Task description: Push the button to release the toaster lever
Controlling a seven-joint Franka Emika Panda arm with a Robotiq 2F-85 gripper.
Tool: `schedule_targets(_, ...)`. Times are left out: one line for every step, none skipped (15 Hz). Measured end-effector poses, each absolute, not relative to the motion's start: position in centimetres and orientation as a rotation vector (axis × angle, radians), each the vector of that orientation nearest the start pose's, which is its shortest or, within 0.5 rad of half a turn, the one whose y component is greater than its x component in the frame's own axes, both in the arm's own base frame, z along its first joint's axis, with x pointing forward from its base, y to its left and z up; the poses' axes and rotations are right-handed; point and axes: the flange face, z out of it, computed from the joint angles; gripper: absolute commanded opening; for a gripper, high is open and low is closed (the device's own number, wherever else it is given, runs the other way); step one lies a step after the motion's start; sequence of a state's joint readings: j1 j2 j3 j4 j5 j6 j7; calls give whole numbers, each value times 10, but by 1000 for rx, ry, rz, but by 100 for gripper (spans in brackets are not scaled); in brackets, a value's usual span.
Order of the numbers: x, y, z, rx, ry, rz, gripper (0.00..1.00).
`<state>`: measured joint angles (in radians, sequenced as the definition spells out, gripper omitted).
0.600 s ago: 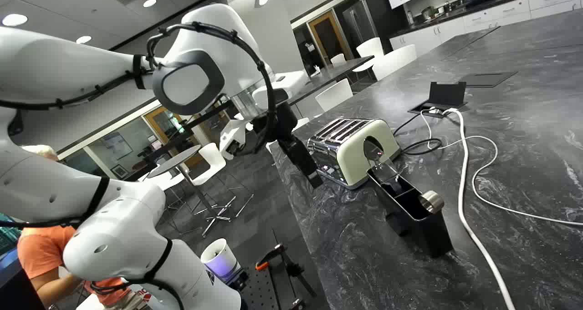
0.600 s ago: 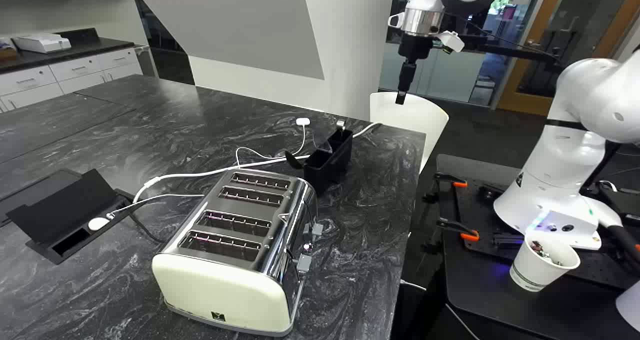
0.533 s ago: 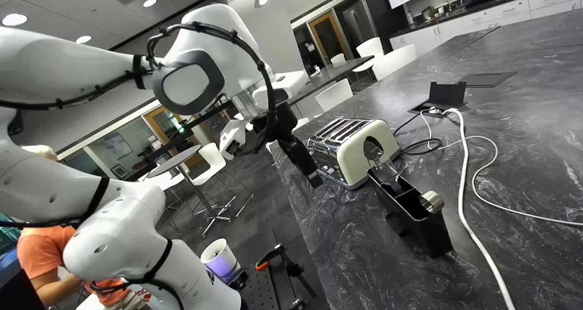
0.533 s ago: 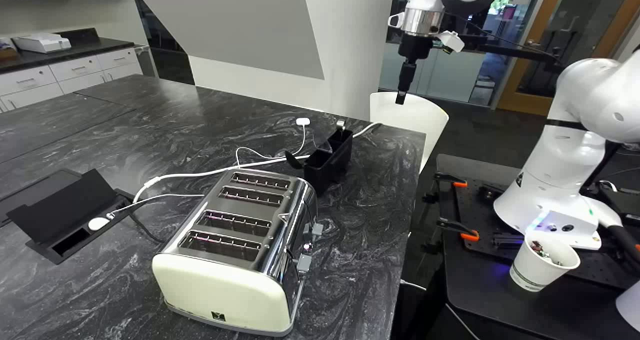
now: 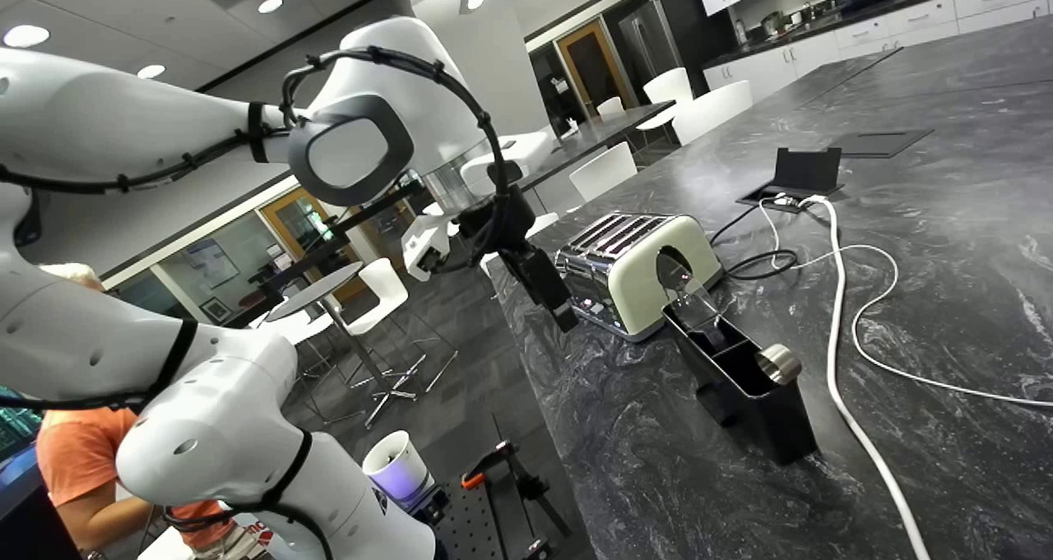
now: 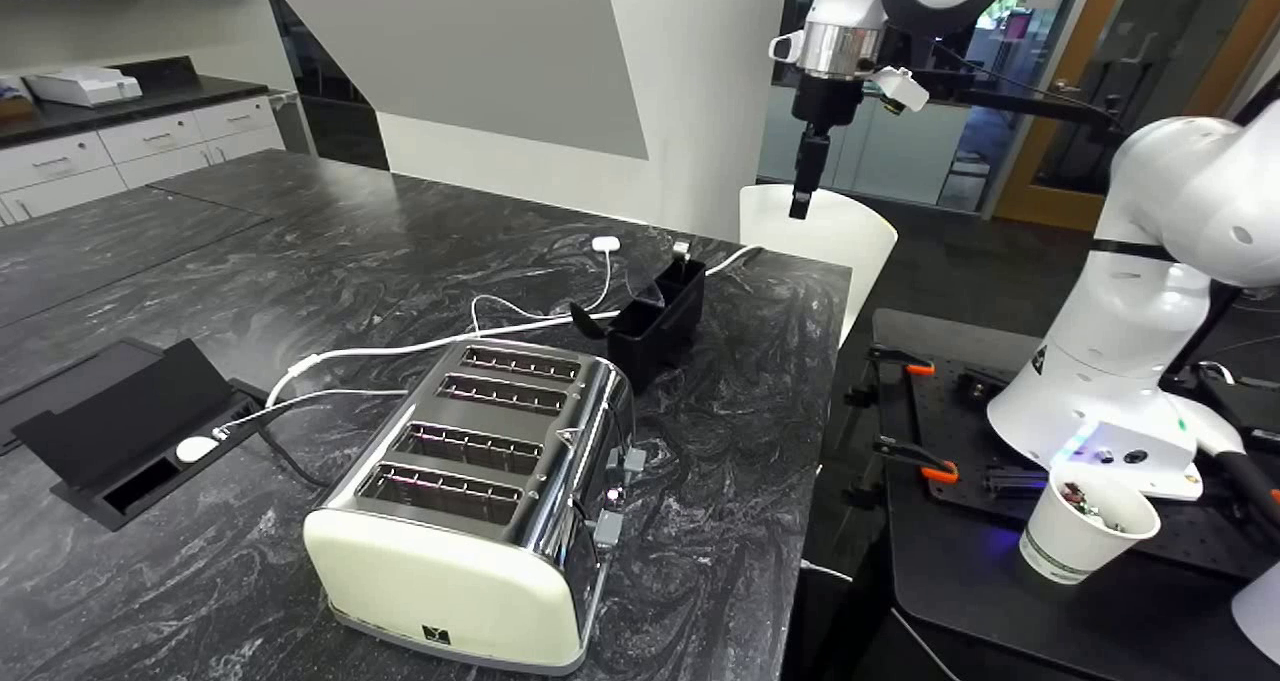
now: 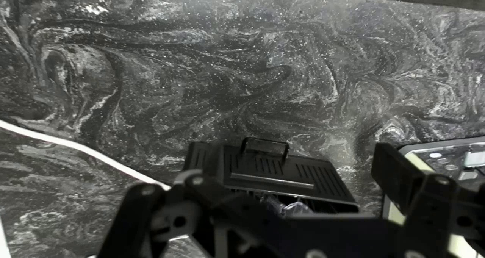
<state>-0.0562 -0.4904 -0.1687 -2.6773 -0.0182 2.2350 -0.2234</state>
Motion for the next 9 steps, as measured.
schedule_targets(371,-65,387,-3083,-78,-84,100)
schedule_targets(372,-46,382,-3082,-119,-92,100)
schedule_targets(372,-26,375,-3082,-156,-101,100)
schedule_targets(371,-6,367,-3078,-184,-118,100)
schedule_targets(371,12,360,-3068,-201,-142,100)
schedule_targets(370,28,351,-3054,-218,-177,100)
schedule_targets(371,43,345,-3040,-227,-219,100)
schedule_targets(376,56,339,-3023,-233,-266,100)
schedule_targets(380,68,333,-3006,-237,-312,100)
